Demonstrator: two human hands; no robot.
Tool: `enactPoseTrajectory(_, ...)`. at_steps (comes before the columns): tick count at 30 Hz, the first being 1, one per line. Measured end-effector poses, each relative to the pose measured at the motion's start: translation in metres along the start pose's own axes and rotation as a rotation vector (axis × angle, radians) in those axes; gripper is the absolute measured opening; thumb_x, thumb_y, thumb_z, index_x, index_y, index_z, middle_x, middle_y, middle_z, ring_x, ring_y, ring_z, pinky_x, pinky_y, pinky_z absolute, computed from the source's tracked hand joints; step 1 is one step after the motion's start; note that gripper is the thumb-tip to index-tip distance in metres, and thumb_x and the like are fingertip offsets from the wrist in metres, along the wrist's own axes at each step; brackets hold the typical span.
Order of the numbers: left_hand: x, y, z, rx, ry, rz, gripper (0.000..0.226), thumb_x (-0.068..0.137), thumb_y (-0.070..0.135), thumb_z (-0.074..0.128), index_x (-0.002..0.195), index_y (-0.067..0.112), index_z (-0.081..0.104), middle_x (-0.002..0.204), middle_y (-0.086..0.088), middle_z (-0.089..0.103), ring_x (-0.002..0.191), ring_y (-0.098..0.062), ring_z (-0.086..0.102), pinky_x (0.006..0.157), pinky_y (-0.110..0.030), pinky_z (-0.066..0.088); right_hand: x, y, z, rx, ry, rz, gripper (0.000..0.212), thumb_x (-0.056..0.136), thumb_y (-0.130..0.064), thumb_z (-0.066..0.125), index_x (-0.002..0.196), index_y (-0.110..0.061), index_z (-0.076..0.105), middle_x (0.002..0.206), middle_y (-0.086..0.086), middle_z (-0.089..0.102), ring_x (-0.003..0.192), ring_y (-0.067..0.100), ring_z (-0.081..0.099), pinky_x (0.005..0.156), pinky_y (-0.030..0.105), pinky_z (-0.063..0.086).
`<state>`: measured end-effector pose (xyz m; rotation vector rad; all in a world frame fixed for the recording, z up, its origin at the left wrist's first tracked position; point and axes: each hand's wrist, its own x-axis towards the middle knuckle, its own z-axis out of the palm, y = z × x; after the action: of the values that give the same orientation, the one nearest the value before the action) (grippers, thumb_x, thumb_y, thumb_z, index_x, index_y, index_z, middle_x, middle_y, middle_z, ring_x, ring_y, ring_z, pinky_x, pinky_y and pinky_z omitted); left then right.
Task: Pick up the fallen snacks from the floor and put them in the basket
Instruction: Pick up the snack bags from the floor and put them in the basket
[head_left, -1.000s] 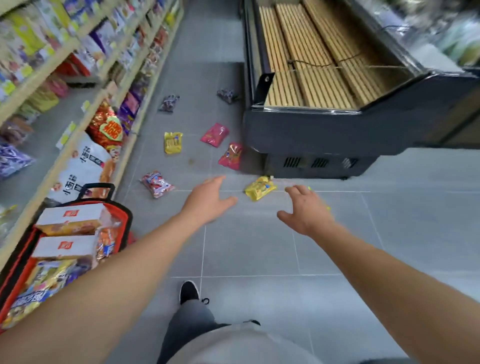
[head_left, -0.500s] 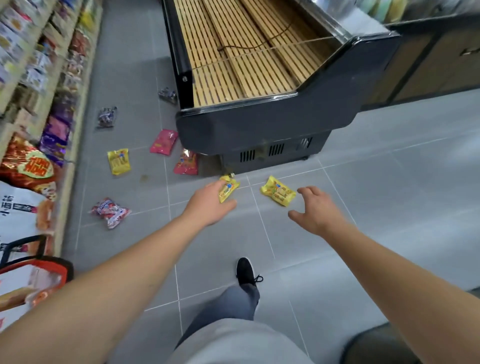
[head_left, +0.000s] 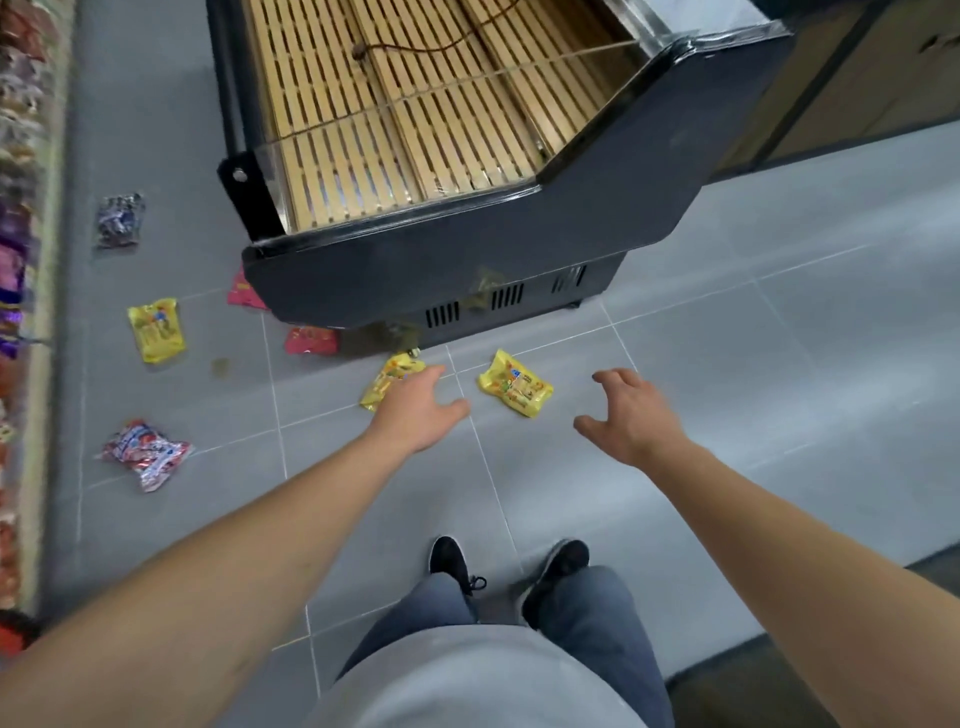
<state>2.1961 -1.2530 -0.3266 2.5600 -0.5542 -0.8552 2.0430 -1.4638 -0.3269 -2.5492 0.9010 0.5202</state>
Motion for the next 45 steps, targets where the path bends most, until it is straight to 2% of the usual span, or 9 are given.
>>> enactPoseTrajectory(6,0.060,0.053,0.026,-0.104,0.013,-0.103,0.067,0.089,0.042,0.063,0.147,0.018,0.041,0.148,-0.005,0.048,0.134,-0.026,0.045,0.102,-0.029,0.037,0.091,0.042,-0.028,-0.059,-0.070,-0.102,0.073,0.091,-0.044,0.062,0.151,-0.014,0.035,0.152,0.008,0.038,0.138,0.032,0.038,0.110,0.040,0.038)
enactPoseTrajectory(10,0.094,0.092,0.050,-0.223,0.050,-0.273,0.064,0.090,0.041,0.062,0.147,0.023,0.041,0.142,-0.002,0.052,0.111,-0.027,0.063,0.088,-0.029,0.048,0.170,0.069,-0.050,-0.137,-0.165,-0.222,0.072,0.092,-0.044,0.061,0.152,-0.016,0.034,0.154,0.006,0.036,0.139,0.031,0.036,0.108,0.040,0.039)
enactPoseTrajectory(12,0.106,0.111,0.060,-0.280,0.089,-0.375,0.066,0.090,0.042,0.062,0.149,0.022,0.039,0.144,-0.006,0.050,0.118,-0.027,0.059,0.092,-0.030,0.047,0.208,0.077,-0.066,-0.194,-0.210,-0.311,0.071,0.092,-0.045,0.062,0.152,-0.017,0.035,0.154,0.005,0.036,0.139,0.030,0.036,0.108,0.040,0.040)
enactPoseTrajectory(14,0.115,0.127,0.070,-0.332,0.115,-0.466,0.069,0.090,0.044,0.063,0.149,0.019,0.038,0.148,-0.008,0.047,0.132,-0.026,0.048,0.104,-0.030,0.040,0.239,0.080,-0.079,-0.239,-0.245,-0.399,0.071,0.091,-0.045,0.063,0.151,-0.017,0.036,0.153,0.005,0.038,0.138,0.030,0.038,0.106,0.041,0.041)
enactPoseTrajectory(16,0.121,0.142,0.078,-0.387,0.136,-0.546,0.069,0.090,0.043,0.062,0.149,0.017,0.037,0.152,-0.005,0.043,0.138,-0.023,0.042,0.109,-0.027,0.032,0.263,0.080,-0.087,-0.270,-0.293,-0.479,0.071,0.090,-0.044,0.064,0.150,-0.017,0.037,0.152,0.005,0.038,0.135,0.030,0.041,0.104,0.040,0.042)
enactPoseTrajectory(21,0.140,0.162,0.109,-0.586,0.238,-0.724,0.068,0.090,0.043,0.064,0.148,0.018,0.040,0.151,-0.003,0.044,0.137,-0.021,0.042,0.106,-0.021,0.030,0.307,0.074,-0.090,-0.394,-0.419,-0.635,0.067,0.091,-0.042,0.061,0.148,-0.015,0.039,0.148,0.007,0.041,0.131,0.031,0.045,0.102,0.036,0.043)
enactPoseTrajectory(25,0.159,0.161,0.139,-0.697,0.258,-0.822,0.068,0.089,0.044,0.063,0.148,0.019,0.040,0.150,-0.003,0.045,0.137,-0.022,0.043,0.106,-0.024,0.032,0.330,0.076,-0.071,-0.405,-0.498,-0.615,0.063,0.089,-0.040,0.062,0.144,-0.016,0.043,0.146,0.007,0.041,0.126,0.030,0.049,0.098,0.038,0.048)
enactPoseTrajectory(34,0.240,0.122,0.248,-0.850,0.257,-0.925,0.063,0.088,0.042,0.065,0.144,0.020,0.046,0.146,-0.003,0.050,0.131,-0.022,0.049,0.110,-0.028,0.034,0.413,0.102,0.044,-0.301,-0.569,-0.505,0.067,0.089,-0.040,0.066,0.148,-0.020,0.040,0.151,0.004,0.037,0.136,0.024,0.043,0.107,0.036,0.041)
enactPoseTrajectory(45,0.402,0.014,0.448,-0.941,0.258,-0.967,0.064,0.088,0.044,0.062,0.145,0.020,0.045,0.147,-0.001,0.048,0.131,-0.021,0.050,0.107,-0.028,0.036,0.558,0.167,0.269,-0.244,-0.598,-0.419,0.065,0.090,-0.040,0.066,0.146,-0.017,0.042,0.148,0.008,0.044,0.134,0.025,0.044,0.096,0.028,0.035)
